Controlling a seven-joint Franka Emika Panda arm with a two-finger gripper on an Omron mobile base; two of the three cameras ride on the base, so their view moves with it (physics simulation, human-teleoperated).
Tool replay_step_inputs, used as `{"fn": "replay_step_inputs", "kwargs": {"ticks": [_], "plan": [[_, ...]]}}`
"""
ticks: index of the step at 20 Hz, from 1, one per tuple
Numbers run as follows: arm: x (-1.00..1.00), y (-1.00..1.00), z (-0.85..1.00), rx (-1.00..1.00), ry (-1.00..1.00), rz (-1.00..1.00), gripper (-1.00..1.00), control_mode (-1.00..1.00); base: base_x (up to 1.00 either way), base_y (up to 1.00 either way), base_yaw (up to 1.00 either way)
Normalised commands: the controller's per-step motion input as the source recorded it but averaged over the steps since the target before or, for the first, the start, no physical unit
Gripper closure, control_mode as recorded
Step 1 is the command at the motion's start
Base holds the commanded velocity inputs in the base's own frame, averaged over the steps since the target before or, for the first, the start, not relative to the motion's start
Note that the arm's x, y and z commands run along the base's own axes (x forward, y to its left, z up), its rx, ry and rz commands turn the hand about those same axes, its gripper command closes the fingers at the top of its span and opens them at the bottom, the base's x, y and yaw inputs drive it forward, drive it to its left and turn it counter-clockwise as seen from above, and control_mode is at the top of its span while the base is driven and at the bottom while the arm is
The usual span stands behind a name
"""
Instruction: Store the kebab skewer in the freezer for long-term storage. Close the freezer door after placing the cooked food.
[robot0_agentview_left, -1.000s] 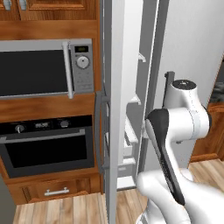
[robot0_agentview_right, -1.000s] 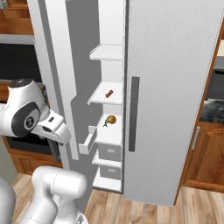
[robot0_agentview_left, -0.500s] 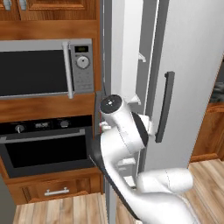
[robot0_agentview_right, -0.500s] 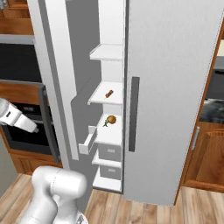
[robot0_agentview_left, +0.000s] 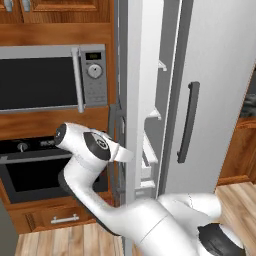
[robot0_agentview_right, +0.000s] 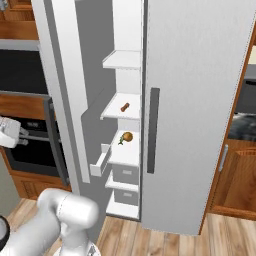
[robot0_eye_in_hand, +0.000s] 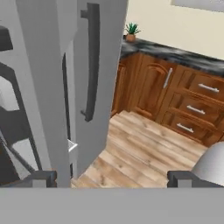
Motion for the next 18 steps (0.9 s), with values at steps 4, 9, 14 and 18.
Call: {"fn": "replay_step_inputs", "kwargs": {"ticks": [4,9,14,18], "plan": [[0.61,0.4,-0.14,-0.16,-0.13,-0.47,-1.0,-1.0,0.0,0.0,0.0],[0.3,0.16,-0.01,-0.03,-0.05,-0.09,-1.0,-1.0,0.0,0.0,0.0],[0.34,-0.06,-0.1,-0.02,-0.01,-0.01,-1.0,-1.0,0.0,0.0,0.0],[0.35,-0.16,-0.13,-0.01,0.0,0.02,-1.0,-1.0,0.0,0.0,0.0]]}}
